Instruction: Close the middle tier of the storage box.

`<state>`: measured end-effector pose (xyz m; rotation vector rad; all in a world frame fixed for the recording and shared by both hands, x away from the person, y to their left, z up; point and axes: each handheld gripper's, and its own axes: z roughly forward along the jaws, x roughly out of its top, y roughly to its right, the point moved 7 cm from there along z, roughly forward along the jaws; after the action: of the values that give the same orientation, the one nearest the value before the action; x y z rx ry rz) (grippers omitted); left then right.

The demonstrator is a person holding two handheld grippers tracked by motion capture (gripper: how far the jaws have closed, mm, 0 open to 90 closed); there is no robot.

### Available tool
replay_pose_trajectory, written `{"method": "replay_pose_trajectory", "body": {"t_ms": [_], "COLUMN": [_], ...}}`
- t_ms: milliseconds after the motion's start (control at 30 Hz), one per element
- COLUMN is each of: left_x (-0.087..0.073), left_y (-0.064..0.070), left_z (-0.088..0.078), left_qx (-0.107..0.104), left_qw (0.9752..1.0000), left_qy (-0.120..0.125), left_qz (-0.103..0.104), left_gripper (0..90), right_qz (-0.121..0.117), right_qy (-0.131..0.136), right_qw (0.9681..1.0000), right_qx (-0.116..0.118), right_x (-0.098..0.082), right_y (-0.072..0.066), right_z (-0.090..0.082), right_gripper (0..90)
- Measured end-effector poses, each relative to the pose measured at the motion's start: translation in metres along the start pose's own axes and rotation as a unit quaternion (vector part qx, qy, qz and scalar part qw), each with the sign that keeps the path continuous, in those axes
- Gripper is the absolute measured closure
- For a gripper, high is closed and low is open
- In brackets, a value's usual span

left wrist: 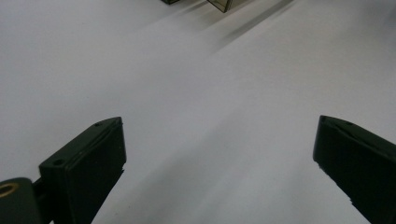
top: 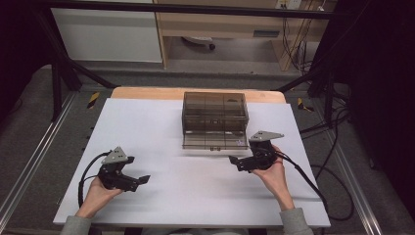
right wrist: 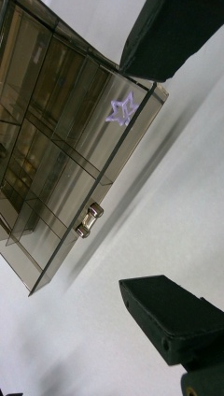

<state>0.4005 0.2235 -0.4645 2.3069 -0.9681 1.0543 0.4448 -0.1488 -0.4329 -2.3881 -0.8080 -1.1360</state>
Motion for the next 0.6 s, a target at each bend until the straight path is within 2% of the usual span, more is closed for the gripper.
{"method": "replay_pose_trajectory", "body": {"t_ms": [600], "left_x": [0.0], "left_y": [0.0], "left_z": [0.0], "left_qx": [-0.002], "left_qw": [1.0], "left_qy": [0.0], "left_qz": [-0.001], "left_gripper": [2.3], "right_qz": [-0.001], "right_qy": [0.011], "right_qw": [0.9997], "right_qx": [0.023], "right_x": [-0.003], "right_y": [-0.012], "right_z": [0.002], "right_gripper": [5.6]}}
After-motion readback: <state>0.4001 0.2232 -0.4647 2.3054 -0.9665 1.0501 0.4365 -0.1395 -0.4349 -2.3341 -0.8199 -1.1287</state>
